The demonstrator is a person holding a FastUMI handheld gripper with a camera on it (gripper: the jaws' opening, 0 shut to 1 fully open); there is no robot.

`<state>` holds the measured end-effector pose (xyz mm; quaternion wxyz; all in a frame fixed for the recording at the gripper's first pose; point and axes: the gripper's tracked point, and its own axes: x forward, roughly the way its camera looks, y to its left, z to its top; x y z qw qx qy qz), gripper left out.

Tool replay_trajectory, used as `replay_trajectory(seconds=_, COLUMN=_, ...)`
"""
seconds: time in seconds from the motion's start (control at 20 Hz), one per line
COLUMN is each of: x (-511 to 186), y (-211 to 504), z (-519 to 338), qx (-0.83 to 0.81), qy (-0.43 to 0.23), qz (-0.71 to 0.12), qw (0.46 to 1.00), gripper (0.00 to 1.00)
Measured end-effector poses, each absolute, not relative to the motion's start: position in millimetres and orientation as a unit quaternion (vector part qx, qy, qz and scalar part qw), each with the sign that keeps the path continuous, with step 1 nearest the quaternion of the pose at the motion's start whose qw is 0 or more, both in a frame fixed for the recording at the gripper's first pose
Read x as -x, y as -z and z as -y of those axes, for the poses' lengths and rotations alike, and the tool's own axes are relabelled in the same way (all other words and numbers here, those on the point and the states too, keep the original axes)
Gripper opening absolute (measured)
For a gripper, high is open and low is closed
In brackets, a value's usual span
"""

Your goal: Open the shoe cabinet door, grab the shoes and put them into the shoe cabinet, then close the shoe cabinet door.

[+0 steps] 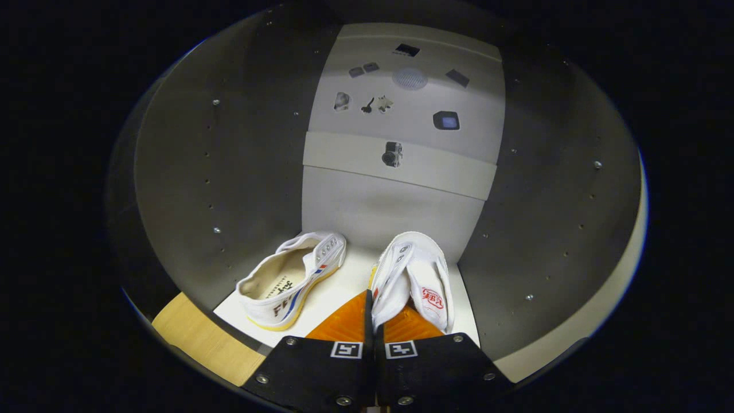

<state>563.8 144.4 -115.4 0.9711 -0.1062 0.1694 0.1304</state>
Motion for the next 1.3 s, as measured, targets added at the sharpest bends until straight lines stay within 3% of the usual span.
replay_trajectory(seconds=0.3, x=-614, y=153, z=-139, qx=0.136, qy=-0.117, qz=-0.224, qw=0.958, gripper=0.0)
replay_trajectory(seconds=0.6, x=-614, y=161, z=-142, qx=0.134, qy=-0.112, qz=-0.241, qw=0.955, gripper=0.05)
replay_trajectory(seconds=0.75, x=-601, y=157, z=-141, qx=0.135, qy=-0.105, qz=-0.237, qw=0.956, gripper=0.1)
replay_trajectory(seconds=1.3, x=-507, y=104, z=-127, qx=0.094, qy=-0.083, qz=-0.196, qw=0.973, gripper=0.12)
